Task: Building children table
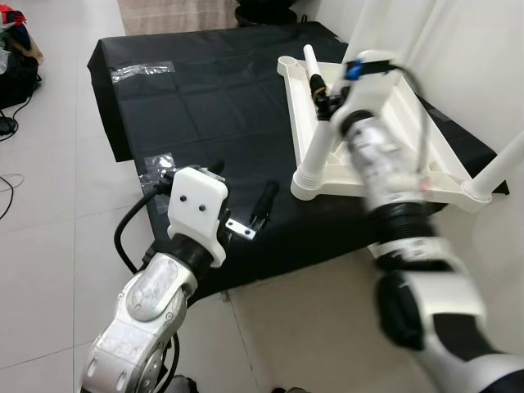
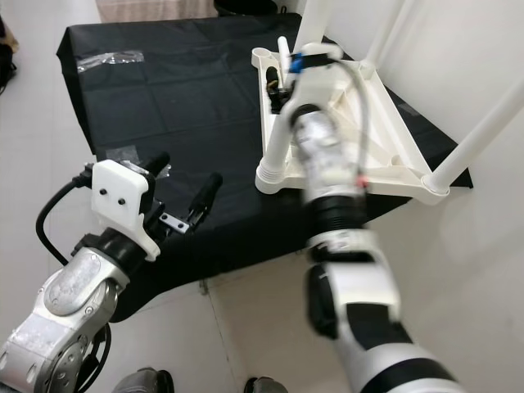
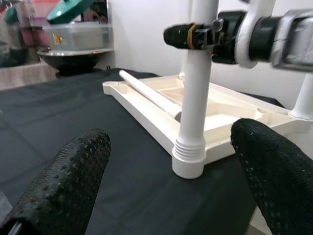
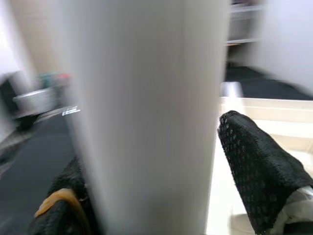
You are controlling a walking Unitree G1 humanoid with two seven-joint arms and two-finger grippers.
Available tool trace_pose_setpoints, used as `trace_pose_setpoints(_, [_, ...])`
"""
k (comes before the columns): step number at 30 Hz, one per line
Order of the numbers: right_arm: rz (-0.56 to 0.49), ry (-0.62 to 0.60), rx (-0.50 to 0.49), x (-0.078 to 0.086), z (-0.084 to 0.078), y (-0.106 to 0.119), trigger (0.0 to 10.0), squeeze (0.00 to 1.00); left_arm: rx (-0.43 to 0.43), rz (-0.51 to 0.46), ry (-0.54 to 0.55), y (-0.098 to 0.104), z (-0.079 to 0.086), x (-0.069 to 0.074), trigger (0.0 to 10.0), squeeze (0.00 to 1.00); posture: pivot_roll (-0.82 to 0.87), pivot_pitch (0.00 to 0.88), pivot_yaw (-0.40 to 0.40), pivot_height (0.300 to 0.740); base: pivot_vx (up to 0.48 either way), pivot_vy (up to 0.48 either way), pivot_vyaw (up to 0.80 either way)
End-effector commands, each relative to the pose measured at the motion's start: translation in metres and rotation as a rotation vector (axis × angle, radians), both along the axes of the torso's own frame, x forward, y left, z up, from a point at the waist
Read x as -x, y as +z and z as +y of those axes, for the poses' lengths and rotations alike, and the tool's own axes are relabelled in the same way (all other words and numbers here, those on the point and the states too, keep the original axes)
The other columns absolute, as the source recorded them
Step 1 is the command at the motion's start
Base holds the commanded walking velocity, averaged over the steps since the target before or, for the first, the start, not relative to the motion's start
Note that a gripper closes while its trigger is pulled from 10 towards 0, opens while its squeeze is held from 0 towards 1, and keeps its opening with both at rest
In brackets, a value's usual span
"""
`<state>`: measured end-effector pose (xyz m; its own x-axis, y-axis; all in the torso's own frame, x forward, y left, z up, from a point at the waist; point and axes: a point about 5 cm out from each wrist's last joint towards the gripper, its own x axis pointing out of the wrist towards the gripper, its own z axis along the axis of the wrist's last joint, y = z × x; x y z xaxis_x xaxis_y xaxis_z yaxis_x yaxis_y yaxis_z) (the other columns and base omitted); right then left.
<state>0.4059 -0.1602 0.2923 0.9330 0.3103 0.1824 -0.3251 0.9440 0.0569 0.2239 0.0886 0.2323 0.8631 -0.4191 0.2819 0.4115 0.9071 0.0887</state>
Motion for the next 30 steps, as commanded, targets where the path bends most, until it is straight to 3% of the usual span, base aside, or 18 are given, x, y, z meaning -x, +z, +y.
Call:
trace_pose_setpoints(1, [0.013, 0.126, 0.017, 0.002, 0.004, -0.007, 10.0, 0.0, -0.003, 0.013, -0.032, -0.005, -0.004, 0.002, 10.0, 0.0, 0.07, 0.113, -0.103, 0.74, 0.0, 0.0, 0.0])
trace_pose_setpoints(3, [0.007, 0.151, 0.034, 0.003, 0.004, -0.008, 10.0, 0.0, -0.004, 0.016, -0.033, -0.006, -0.004, 0.002, 10.0, 0.0, 0.07, 0.113, -0.103, 0.74, 0.0, 0.0, 0.0])
trace_pose_setpoints(6, [0.004, 0.321, 0.126, 0.007, 0.01, -0.021, 10.0, 0.0, -0.008, 0.019, -0.037, -0.007, -0.006, 0.003, 10.0, 0.0, 0.08, 0.115, -0.103, 0.74, 0.0, 0.0, 0.0])
trace_pose_setpoints(8, [0.004, 0.321, 0.126, 0.007, 0.01, -0.021, 10.0, 0.0, -0.008, 0.019, -0.037, -0.007, -0.006, 0.003, 10.0, 0.0, 0.08, 0.115, -0.103, 0.74, 0.0, 0.0, 0.0])
trace_pose_setpoints(10, [0.022, 0.583, 0.151, 0.014, 0.028, -0.035, 10.0, 0.0, -0.004, 0.017, -0.041, -0.006, -0.007, 0.003, 10.0, 0.0, 0.08, 0.118, -0.107, 0.74, 0.0, 0.0, 0.0])
trace_pose_setpoints(11, [0.022, 0.583, 0.151, 0.014, 0.028, -0.035, 10.0, 0.0, -0.004, 0.017, -0.041, -0.006, -0.007, 0.003, 10.0, 0.0, 0.08, 0.118, -0.107, 0.74, 0.0, 0.0, 0.0])
trace_pose_setpoints(12, [0.03, 0.678, 0.149, 0.016, 0.035, -0.038, 10.0, 0.0, -0.003, 0.015, -0.042, -0.005, -0.008, 0.004, 10.0, 0.0, 0.09, 0.12, -0.108, 0.74, 0.0, 0.0, 0.0])
trace_pose_setpoints(15, [0.051, 0.785, 0.144, 0.017, 0.046, -0.043, 10.0, 0.0, 0.0, 0.01, -0.045, -0.003, -0.009, 0.005, 10.0, 0.0, 0.09, 0.123, -0.112, 0.74, 0.0, 0.0, 0.0])
trace_pose_setpoints(22, [0.118, 0.76, 0.223, 0.012, 0.061, -0.058, 10.0, 0.0, 0.009, -0.005, -0.046, 0.001, -0.01, 0.006, 10.0, 0.0, 0.1, 0.134, -0.12, 0.74, 0.0, 0.0, 0.0])
trace_pose_setpoints(26, [0.134, 0.644, 0.241, 0.007, 0.069, -0.065, 10.0, 0.0, 0.014, -0.008, -0.049, 0.002, -0.011, 0.007, 10.0, 0.0, 0.1, 0.139, -0.123, 0.74, 0.0, 0.0, 0.0])
trace_pose_setpoints(27, [0.143, 0.615, 0.229, 0.005, 0.071, -0.067, 3.2, 0.0, 0.014, -0.008, -0.048, 0.002, -0.012, 0.007, 10.0, 0.0, 0.1, 0.139, -0.123, 0.74, 0.0, 0.0, 0.0])
trace_pose_setpoints(29, [0.148, 0.602, 0.22, 0.005, 0.071, -0.067, 3.2, 0.0, 0.014, -0.008, -0.048, 0.002, -0.012, 0.008, 10.0, 0.0, 0.1, 0.139, -0.123, 0.74, 0.0, 0.0, 0.0])
trace_pose_setpoints(30, [0.14, 0.58, 0.208, 0.004, 0.071, -0.067, 0.0, 0.0, 0.014, -0.008, -0.045, 0.002, -0.012, 0.008, 10.0, 0.0, 0.1, 0.14, -0.123, 0.74, 0.0, 0.0, 0.0])
